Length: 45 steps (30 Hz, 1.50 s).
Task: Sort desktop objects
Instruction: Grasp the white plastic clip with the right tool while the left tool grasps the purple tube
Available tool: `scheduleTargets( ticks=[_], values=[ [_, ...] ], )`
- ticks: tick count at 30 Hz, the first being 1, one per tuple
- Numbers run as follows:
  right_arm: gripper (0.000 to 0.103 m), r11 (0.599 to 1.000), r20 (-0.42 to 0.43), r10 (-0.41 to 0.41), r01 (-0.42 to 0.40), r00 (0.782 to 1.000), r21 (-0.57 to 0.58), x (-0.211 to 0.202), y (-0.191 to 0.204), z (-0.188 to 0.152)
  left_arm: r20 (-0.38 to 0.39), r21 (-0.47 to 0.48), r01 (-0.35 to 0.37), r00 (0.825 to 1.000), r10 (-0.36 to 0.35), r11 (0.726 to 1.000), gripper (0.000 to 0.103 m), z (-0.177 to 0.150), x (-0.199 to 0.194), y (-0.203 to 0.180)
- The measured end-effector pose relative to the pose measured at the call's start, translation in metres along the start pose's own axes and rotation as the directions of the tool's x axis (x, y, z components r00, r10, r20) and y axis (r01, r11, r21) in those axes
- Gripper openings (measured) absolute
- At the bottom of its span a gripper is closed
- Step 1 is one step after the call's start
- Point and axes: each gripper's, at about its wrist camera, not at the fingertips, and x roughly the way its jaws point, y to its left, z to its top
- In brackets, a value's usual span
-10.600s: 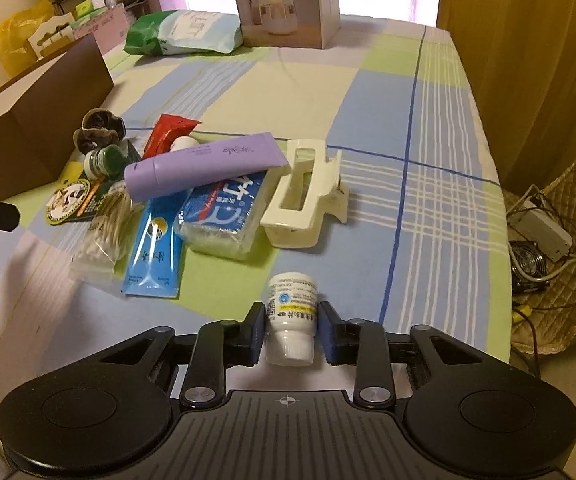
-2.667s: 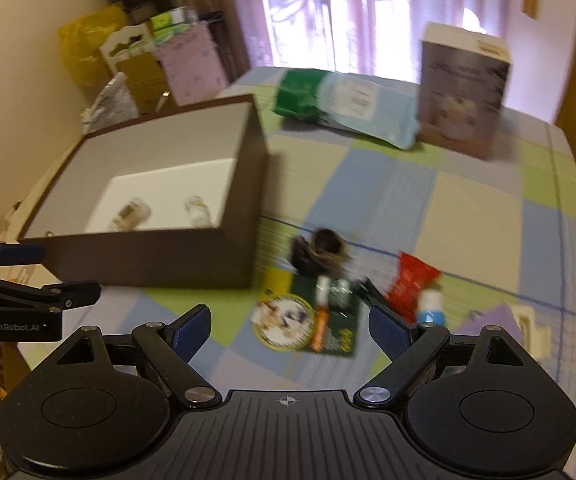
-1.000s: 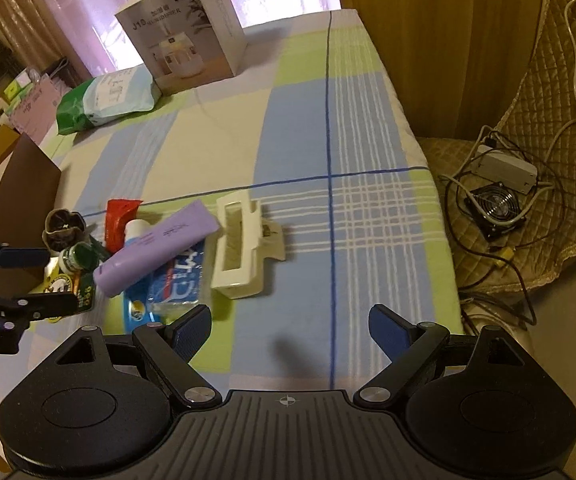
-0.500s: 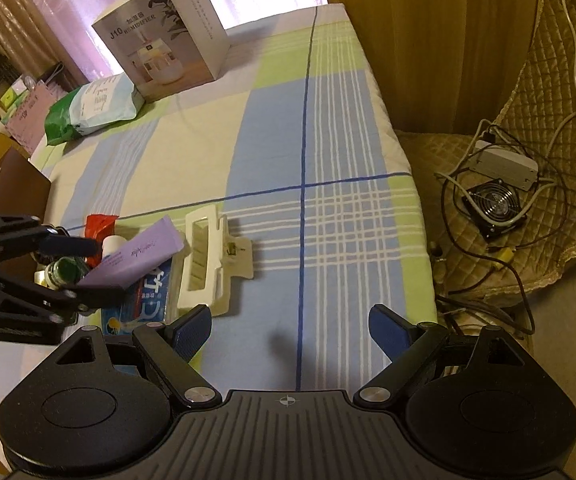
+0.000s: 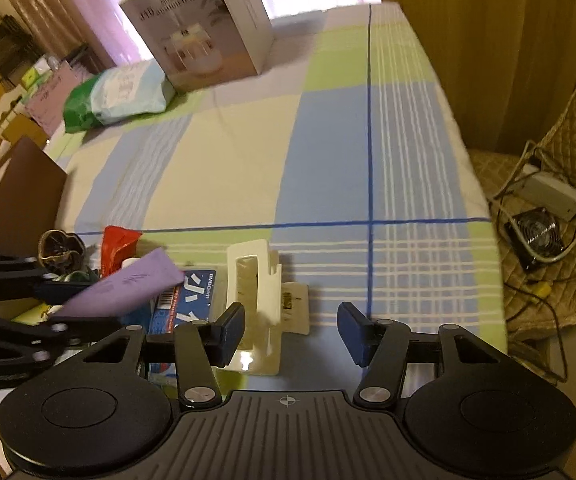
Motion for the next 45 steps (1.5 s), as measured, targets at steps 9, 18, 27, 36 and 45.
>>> scheduleTargets(
  ticks=[9,18,27,36,45],
  values=[
    [0.036,0.998,-0.054,-0.041,0.039,0.998,-0.049,0.022,0.01,0.005,0.008,-0.067,-0.041,0.999,0.042,0.997,0.027,-0.021,-0.019,0.009],
    [0.03,0.985,-0.074,-0.101,0.089,0.992,-0.151,0.012,0.012,-0.011,-0.091,-0.164,-0.03,0.996,0.015,0.986,0.028,-0.06,-0.01,0.008],
    [0.028,0.972,-0.058,-0.146,0.132,0.988,-0.194,0.01,0.02,-0.022,-0.099,-0.152,-0.069,0.994,0.055,0.986,0.029,-0.063,0.0,0.002],
    [0.023,0.989,-0.041,-0.116,0.112,0.992,-0.093,-0.026,0.009,-0.046,-0.048,-0.209,-0.061,0.997,0.052,0.976,0.028,-0.086,-0.03,0.007],
    [0.023,0.989,-0.003,-0.051,0.05,0.999,-0.142,-0.065,0.048,-0.061,0.01,-0.254,-0.098,0.995,0.104,0.962,0.028,-0.11,-0.08,0.011]
  ],
)
